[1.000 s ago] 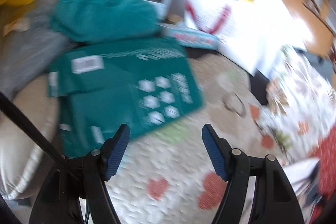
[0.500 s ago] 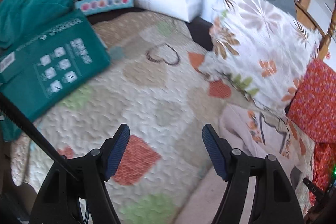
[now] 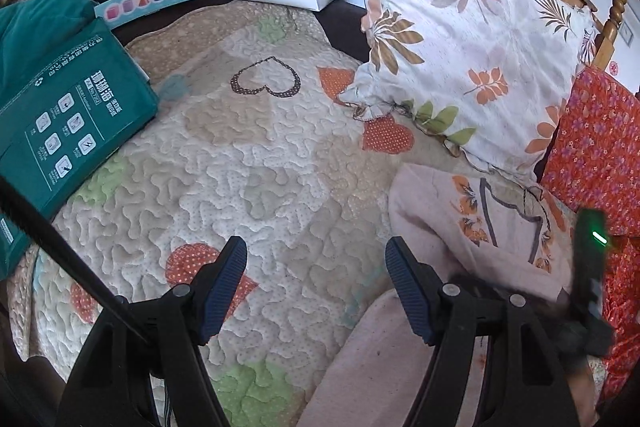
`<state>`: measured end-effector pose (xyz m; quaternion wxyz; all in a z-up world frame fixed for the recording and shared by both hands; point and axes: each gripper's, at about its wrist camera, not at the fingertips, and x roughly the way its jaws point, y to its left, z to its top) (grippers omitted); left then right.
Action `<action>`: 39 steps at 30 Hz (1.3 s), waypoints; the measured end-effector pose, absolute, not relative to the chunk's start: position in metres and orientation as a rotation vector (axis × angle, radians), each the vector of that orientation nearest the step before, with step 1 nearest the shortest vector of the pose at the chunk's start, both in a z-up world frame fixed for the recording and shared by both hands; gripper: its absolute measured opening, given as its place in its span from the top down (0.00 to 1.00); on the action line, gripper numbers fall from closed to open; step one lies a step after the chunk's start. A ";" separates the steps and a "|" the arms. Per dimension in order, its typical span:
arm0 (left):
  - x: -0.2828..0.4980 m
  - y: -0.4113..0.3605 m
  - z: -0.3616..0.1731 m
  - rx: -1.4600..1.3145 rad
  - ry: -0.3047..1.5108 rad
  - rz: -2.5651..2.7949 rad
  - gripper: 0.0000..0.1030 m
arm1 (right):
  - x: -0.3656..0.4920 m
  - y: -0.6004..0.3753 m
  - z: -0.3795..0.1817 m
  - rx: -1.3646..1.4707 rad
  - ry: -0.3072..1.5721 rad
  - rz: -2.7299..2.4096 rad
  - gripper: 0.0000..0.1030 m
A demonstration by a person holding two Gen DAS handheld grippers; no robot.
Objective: Fold small clothes
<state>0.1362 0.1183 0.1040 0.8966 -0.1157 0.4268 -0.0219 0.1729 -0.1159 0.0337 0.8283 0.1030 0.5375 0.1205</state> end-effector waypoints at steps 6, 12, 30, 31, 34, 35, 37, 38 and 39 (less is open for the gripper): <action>0.140 0.110 0.105 -0.202 0.878 -0.046 0.31 | 0.238 -0.121 0.031 -0.254 1.049 -0.121 0.60; 0.139 0.104 0.101 -0.181 0.898 -0.067 0.31 | 0.217 -0.189 0.083 -0.044 1.005 -0.077 0.59; 0.139 0.059 0.080 -0.120 0.973 -0.135 0.31 | 0.070 -0.260 0.029 -0.243 1.137 -0.110 0.58; 0.140 0.057 0.079 -0.112 0.977 -0.138 0.31 | 0.077 -0.266 0.033 -0.195 1.142 -0.110 0.77; 0.146 0.052 0.075 -0.100 0.993 -0.142 0.31 | 0.095 -0.290 0.053 -0.035 1.085 -0.119 0.96; 0.148 0.051 0.073 -0.099 0.999 -0.143 0.31 | 0.105 -0.301 0.062 0.027 1.064 -0.119 0.96; 0.154 0.050 0.069 -0.107 1.016 -0.141 0.31 | 0.128 -0.326 0.073 0.144 1.037 -0.131 0.96; 0.156 0.049 0.067 -0.112 1.024 -0.138 0.31 | 0.137 -0.336 0.073 0.185 1.041 -0.147 0.96; 0.158 0.048 0.065 -0.115 1.031 -0.134 0.31 | 0.149 -0.351 0.070 0.247 1.052 -0.194 0.92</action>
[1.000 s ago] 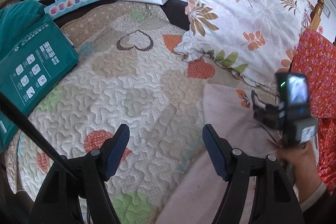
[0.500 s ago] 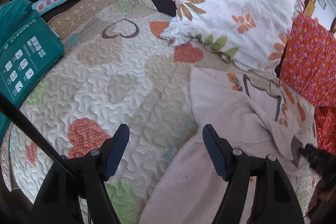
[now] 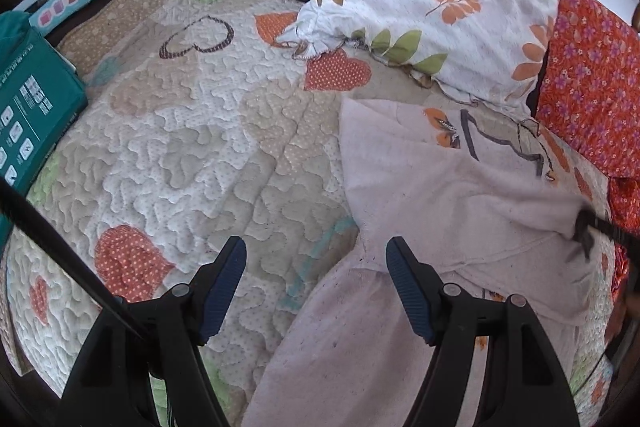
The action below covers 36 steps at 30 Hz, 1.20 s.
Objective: Fold small clothes
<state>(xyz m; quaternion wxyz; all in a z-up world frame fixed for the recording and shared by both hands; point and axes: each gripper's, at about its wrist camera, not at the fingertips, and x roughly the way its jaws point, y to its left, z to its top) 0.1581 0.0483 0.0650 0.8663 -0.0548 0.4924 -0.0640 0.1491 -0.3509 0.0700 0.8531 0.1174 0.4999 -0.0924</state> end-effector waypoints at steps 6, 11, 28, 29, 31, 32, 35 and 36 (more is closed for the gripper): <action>0.162 0.037 0.057 -0.096 1.062 -0.144 0.31 | 0.144 -0.392 0.076 0.414 0.960 -0.352 0.56; 0.159 0.037 0.056 -0.083 1.069 -0.150 0.31 | 0.090 -0.377 0.073 0.519 0.924 -0.215 0.47; 0.148 0.055 0.061 -0.104 1.067 -0.136 0.31 | 0.086 -0.396 0.053 0.802 0.823 -0.250 0.90; 0.147 0.057 0.062 -0.110 1.068 -0.137 0.31 | 0.078 -0.395 0.061 0.812 0.814 -0.246 0.90; 0.144 0.063 0.064 -0.125 1.067 -0.139 0.31 | 0.061 -0.395 0.073 0.841 0.801 -0.246 0.90; 0.142 0.066 0.065 -0.129 1.063 -0.138 0.31 | 0.049 -0.395 0.078 0.856 0.798 -0.249 0.90; 0.139 0.074 0.068 -0.131 1.051 -0.132 0.31 | 0.030 -0.393 0.074 0.814 0.846 -0.303 0.90; 0.138 0.077 0.069 -0.131 1.049 -0.127 0.31 | 0.027 -0.394 0.069 0.811 0.874 -0.325 0.86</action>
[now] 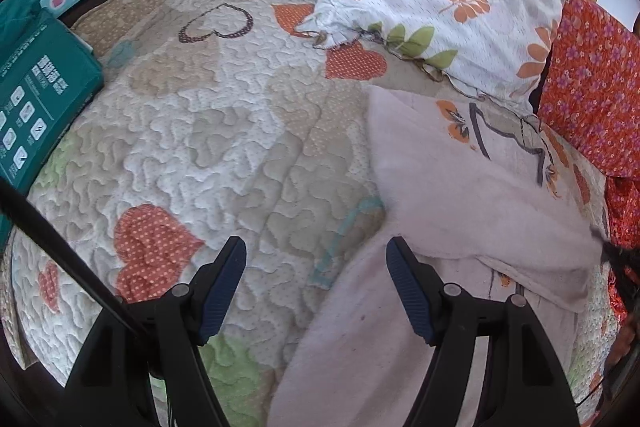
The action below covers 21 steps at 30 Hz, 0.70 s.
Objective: Fold small clothes
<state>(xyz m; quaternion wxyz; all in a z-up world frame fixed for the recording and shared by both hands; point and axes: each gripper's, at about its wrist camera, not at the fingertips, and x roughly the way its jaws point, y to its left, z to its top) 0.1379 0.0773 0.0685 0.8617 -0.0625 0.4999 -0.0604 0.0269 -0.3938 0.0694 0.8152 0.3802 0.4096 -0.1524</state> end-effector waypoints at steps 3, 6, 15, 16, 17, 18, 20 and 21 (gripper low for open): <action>0.134 0.087 0.065 -0.139 1.058 -0.114 0.31 | 0.007 -0.399 0.057 0.824 0.918 -0.382 0.85; 0.128 0.092 0.057 -0.138 1.079 -0.124 0.31 | -0.020 -0.388 0.070 0.767 0.866 -0.358 0.69; 0.092 0.085 0.012 -0.099 1.162 -0.262 0.31 | -0.081 -0.311 0.031 0.569 1.000 -0.254 0.65; 0.083 0.080 0.013 -0.055 1.147 -0.271 0.31 | -0.086 -0.304 0.025 0.571 1.008 -0.239 0.65; 0.077 0.076 0.013 -0.028 1.151 -0.287 0.31 | -0.096 -0.293 0.022 0.548 0.979 -0.235 0.64; 0.068 0.074 0.013 -0.021 1.145 -0.307 0.31 | -0.100 -0.287 0.023 0.525 0.961 -0.238 0.61; 0.052 0.075 0.014 -0.035 1.149 -0.339 0.31 | -0.113 -0.270 0.022 0.478 0.941 -0.193 0.46; 0.044 0.077 0.014 -0.048 1.151 -0.350 0.32 | -0.117 -0.265 0.022 0.459 0.942 -0.172 0.37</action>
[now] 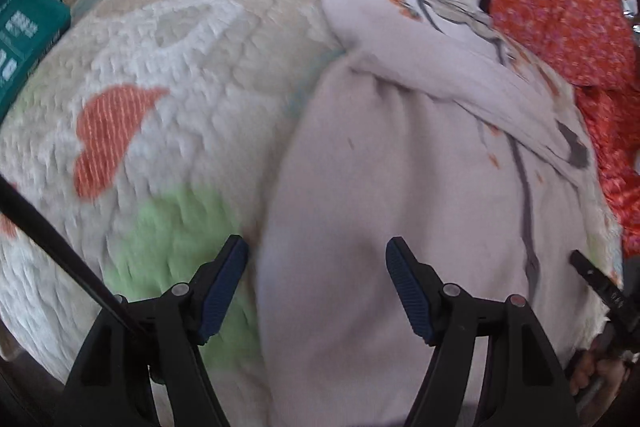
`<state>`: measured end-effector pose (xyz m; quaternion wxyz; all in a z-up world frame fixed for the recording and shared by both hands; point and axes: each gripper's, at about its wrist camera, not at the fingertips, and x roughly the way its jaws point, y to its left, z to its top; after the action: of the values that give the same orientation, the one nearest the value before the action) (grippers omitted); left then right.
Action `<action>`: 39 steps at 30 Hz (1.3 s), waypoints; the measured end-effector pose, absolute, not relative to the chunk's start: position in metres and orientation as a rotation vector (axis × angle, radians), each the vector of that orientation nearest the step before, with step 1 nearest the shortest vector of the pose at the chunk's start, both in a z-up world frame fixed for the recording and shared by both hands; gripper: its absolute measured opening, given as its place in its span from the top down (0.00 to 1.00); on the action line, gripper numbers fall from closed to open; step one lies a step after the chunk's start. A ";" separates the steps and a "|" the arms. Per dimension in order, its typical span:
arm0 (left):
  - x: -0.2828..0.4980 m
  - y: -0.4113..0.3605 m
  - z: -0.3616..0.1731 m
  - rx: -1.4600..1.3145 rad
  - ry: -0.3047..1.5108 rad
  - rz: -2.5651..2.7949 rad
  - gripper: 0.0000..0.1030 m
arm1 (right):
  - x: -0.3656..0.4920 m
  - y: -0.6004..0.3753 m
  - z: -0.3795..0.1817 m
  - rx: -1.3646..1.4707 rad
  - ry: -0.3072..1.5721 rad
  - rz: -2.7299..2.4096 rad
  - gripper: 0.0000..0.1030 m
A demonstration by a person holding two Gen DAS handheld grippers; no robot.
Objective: Fold small clothes
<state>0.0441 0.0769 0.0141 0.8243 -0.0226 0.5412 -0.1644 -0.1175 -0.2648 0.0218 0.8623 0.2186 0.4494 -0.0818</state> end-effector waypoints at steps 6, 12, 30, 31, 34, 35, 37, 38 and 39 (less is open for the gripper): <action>0.009 0.091 0.013 -0.131 1.156 -0.377 0.62 | -0.163 -0.274 0.049 0.456 0.873 -0.163 0.36; -0.005 0.122 0.007 -0.346 1.183 -0.390 0.70 | -0.200 -0.331 0.041 0.605 0.879 -0.279 0.36; -0.065 0.104 -0.020 -0.402 1.230 -0.518 0.81 | -0.244 -0.267 -0.011 0.967 0.902 0.167 0.35; -0.069 0.104 -0.022 -0.405 1.236 -0.522 0.77 | -0.244 -0.261 -0.011 0.962 0.905 0.162 0.35; -0.073 0.099 -0.022 -0.386 1.225 -0.511 0.76 | -0.249 -0.242 -0.007 0.877 0.921 0.125 0.36; -0.073 0.097 -0.021 -0.376 1.223 -0.508 0.76 | -0.249 -0.238 -0.006 0.852 0.926 0.106 0.39; -0.073 0.094 -0.019 -0.325 1.222 -0.480 0.93 | -0.249 -0.231 -0.005 0.794 0.944 0.051 0.51; -0.072 0.092 -0.017 -0.305 1.221 -0.473 0.93 | -0.249 -0.231 -0.005 0.778 0.952 0.034 0.64; -0.071 0.092 -0.014 -0.295 1.219 -0.472 0.93 | -0.248 -0.231 -0.005 0.755 0.966 0.012 0.80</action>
<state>-0.0708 0.0916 -0.0139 0.7839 -0.1366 0.5649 -0.2186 -0.2476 -0.2314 -0.0048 0.8178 0.3544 0.4535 0.0057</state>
